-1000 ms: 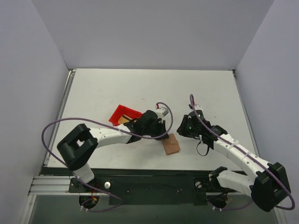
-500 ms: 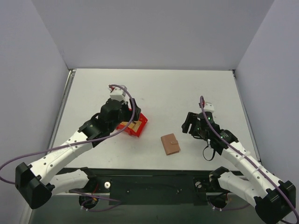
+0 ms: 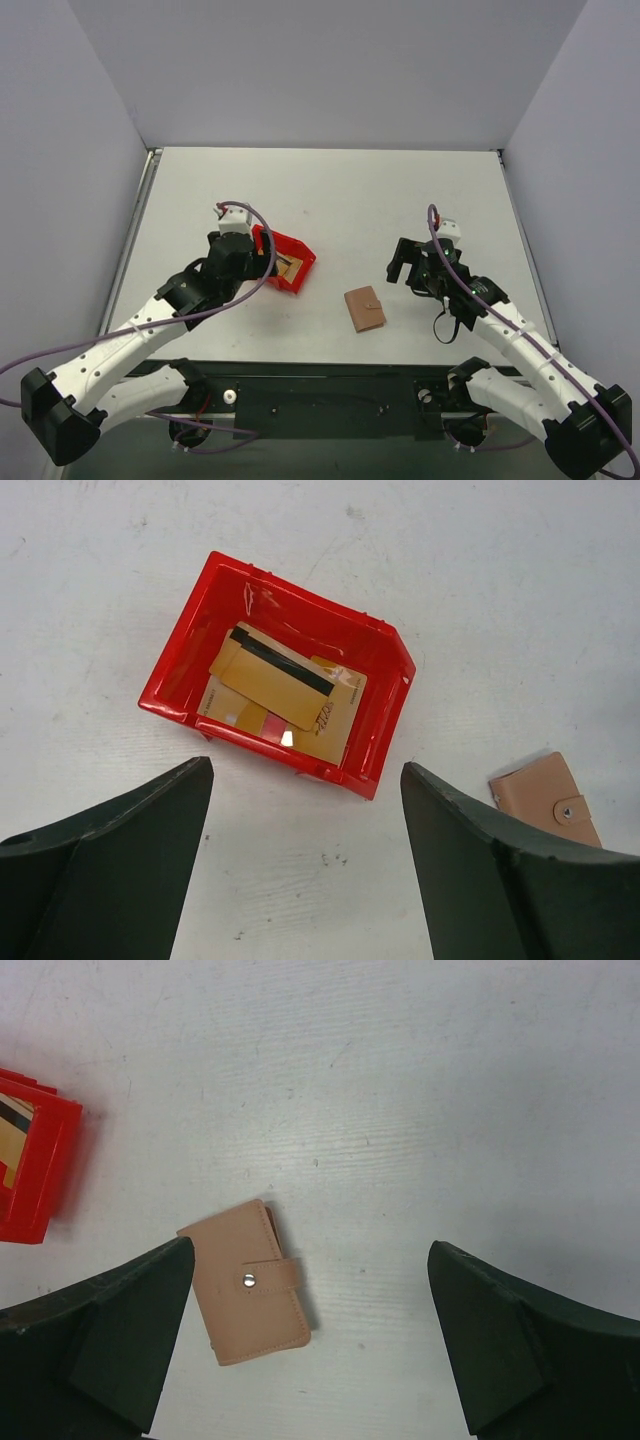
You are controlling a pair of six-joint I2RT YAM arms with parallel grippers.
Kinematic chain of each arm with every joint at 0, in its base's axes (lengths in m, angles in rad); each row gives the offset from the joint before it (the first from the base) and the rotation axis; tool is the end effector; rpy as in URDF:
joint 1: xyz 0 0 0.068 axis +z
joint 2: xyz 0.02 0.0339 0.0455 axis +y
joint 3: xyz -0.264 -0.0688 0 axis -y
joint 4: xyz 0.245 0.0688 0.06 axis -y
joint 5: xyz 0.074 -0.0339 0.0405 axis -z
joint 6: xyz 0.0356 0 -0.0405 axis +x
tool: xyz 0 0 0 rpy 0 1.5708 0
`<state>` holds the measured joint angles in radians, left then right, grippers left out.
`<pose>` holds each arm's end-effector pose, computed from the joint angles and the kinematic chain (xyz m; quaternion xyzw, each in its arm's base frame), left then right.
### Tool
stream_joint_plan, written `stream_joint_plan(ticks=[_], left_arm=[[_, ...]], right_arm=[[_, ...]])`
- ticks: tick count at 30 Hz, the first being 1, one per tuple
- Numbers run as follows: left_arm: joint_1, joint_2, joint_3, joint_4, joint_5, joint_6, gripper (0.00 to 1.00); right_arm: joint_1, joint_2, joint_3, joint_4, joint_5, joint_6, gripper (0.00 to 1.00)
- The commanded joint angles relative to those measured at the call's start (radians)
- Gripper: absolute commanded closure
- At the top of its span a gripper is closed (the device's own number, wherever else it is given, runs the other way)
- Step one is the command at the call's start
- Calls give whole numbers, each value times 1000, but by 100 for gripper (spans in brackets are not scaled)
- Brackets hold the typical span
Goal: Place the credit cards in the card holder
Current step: Reset both arms
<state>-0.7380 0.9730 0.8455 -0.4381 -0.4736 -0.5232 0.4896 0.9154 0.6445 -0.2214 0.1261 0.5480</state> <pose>0.1672 -0.1301 0.3034 -0.0210 0.8591 -0.1101 0.4994 0.1853 0.0937 0.2634 0.0573 0.8551 0.2072 0.4718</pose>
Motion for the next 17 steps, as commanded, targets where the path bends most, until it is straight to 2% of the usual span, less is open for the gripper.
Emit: stream_joint_plan(ticks=[1, 12, 17], left_arm=[[3, -34, -2, 12, -26, -14, 13], [6, -62, -17, 35, -36, 5, 10], [8, -23, 23, -1, -46, 3, 9]], right_arm=[[-8, 5, 38, -21, 37, 1, 3], [-8, 20, 40, -27, 27, -8, 3], [-8, 26, 40, -29, 24, -14, 3]])
